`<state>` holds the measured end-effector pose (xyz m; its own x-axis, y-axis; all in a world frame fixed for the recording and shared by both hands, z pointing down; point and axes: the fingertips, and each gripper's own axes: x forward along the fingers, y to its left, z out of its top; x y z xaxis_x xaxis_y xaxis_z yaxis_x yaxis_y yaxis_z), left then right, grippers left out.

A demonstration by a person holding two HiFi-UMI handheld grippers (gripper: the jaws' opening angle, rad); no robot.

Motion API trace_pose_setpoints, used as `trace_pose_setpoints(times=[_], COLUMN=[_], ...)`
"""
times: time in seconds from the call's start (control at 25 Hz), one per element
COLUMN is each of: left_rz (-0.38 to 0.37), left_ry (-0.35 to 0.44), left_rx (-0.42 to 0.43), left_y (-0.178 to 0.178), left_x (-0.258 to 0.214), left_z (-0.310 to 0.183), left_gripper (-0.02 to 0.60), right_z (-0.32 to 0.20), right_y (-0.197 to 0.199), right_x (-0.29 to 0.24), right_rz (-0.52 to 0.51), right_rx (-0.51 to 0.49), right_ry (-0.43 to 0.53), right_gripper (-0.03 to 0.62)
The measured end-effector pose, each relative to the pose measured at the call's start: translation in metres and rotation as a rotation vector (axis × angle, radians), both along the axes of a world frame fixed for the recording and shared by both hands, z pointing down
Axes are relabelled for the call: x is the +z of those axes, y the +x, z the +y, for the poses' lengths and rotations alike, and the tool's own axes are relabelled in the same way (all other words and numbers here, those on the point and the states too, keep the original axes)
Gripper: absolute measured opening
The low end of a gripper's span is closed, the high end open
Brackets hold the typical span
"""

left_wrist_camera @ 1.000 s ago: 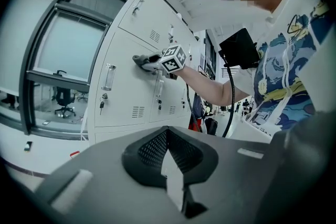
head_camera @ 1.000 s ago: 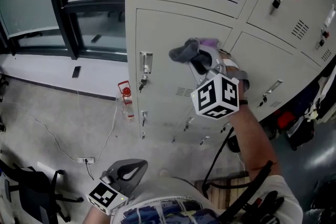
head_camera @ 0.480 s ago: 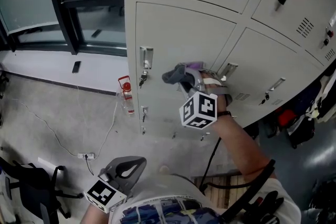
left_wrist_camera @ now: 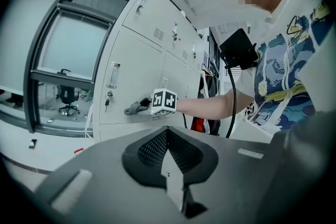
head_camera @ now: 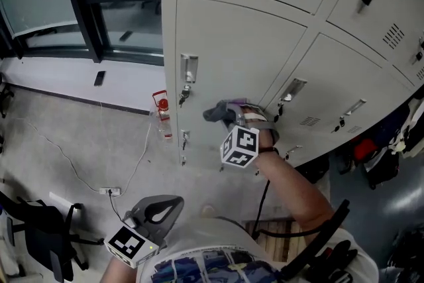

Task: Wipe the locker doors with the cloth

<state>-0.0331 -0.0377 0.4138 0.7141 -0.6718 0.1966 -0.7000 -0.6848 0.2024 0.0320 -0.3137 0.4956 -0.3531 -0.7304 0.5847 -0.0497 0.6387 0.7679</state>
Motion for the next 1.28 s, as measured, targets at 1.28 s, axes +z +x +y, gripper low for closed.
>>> trace_pose_setpoints(times=[1.28], left_rz=[0.009], left_ry=[0.029], left_rx=[0.017], left_y=[-0.007], left_x=[-0.009], left_z=[0.009], left_gripper=[0.002], right_z=[0.023], right_y=[-0.018], right_x=[-0.318], right_rz=[-0.258], right_rx=[-0.056], right_ry=[0.432], right_gripper=[0.114])
